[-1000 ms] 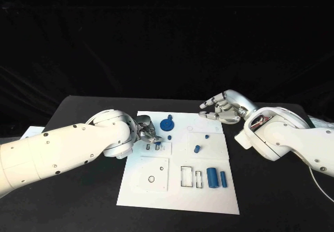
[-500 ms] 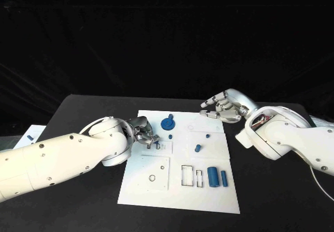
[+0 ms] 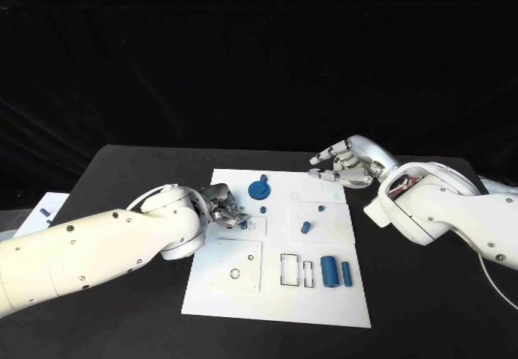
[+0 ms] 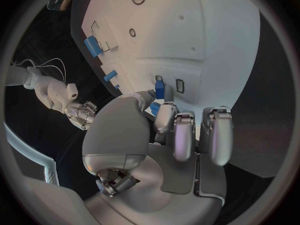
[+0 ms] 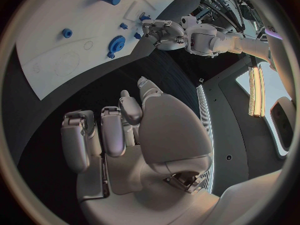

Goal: Assemble the parts on the task board

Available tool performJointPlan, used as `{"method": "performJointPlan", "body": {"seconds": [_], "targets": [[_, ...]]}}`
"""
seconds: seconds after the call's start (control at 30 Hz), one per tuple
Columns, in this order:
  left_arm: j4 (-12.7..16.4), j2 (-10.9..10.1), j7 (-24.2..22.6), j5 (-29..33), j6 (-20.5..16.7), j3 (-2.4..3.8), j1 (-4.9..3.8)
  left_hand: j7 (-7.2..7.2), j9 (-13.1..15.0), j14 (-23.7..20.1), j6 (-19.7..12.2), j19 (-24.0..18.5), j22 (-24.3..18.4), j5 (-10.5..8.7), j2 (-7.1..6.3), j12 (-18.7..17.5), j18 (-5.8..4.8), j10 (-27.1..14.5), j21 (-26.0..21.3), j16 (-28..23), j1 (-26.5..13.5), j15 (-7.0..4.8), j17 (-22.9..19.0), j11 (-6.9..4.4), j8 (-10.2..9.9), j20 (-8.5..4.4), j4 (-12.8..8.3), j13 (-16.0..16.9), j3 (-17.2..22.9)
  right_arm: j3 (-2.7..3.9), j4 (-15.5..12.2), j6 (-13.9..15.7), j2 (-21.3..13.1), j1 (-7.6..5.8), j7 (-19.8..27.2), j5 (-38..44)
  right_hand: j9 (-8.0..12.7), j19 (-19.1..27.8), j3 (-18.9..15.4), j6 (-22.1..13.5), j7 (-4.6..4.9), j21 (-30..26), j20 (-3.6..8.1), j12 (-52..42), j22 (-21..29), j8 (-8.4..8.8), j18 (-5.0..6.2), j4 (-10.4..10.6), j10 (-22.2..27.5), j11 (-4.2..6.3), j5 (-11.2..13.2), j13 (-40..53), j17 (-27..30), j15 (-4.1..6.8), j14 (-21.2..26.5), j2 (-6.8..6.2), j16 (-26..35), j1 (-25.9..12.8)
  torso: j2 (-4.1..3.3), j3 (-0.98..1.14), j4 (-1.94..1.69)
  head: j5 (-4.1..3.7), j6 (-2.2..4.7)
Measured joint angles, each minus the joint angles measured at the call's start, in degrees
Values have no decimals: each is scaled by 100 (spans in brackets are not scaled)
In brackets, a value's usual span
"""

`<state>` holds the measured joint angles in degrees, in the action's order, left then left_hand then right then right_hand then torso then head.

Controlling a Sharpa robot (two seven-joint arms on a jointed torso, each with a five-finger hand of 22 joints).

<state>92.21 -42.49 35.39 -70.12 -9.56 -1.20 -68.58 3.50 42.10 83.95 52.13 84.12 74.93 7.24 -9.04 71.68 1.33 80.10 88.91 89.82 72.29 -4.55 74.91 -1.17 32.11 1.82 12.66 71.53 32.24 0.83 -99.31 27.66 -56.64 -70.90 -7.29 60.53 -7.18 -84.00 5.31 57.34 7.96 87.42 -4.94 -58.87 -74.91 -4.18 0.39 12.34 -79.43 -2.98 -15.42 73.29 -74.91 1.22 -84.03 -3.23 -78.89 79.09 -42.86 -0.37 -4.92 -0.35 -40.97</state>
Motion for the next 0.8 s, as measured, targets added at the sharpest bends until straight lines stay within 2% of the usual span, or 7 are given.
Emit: {"method": "performJointPlan", "body": {"seconds": [0.63, 0.8], "targets": [[-9, 20, 2, 65, 29, -1, 15, -25, -12, 0, 16, 0, -1, -5, -12, 0, 0, 17, 0, 0, -17, 0, 2, -17, -11, 0, -11, 4, 11, 0, 40, -9, 9, 0, 0, 0, -5, 0, -16, 0, 0, 0, 0, 0, 1, 0, 0, 16, 0, 0, 0, 0, 1, 0, 0, 0, 0, 0, 4, -1, -8, -3, -20], [-29, 28, 5, 68, 95, 5, 11, -24, -10, 0, 16, 0, -1, -5, -57, 0, 0, 17, 0, 0, -63, 0, 4, -17, -11, 0, -57, 4, 58, 0, 40, -11, 14, 0, -1, 0, -4, 0, -16, 0, 0, 0, 0, 0, 1, 0, 0, 16, 0, 0, 0, 0, 1, 0, 0, 0, 0, 0, 4, 0, -8, -2, -27]]}}
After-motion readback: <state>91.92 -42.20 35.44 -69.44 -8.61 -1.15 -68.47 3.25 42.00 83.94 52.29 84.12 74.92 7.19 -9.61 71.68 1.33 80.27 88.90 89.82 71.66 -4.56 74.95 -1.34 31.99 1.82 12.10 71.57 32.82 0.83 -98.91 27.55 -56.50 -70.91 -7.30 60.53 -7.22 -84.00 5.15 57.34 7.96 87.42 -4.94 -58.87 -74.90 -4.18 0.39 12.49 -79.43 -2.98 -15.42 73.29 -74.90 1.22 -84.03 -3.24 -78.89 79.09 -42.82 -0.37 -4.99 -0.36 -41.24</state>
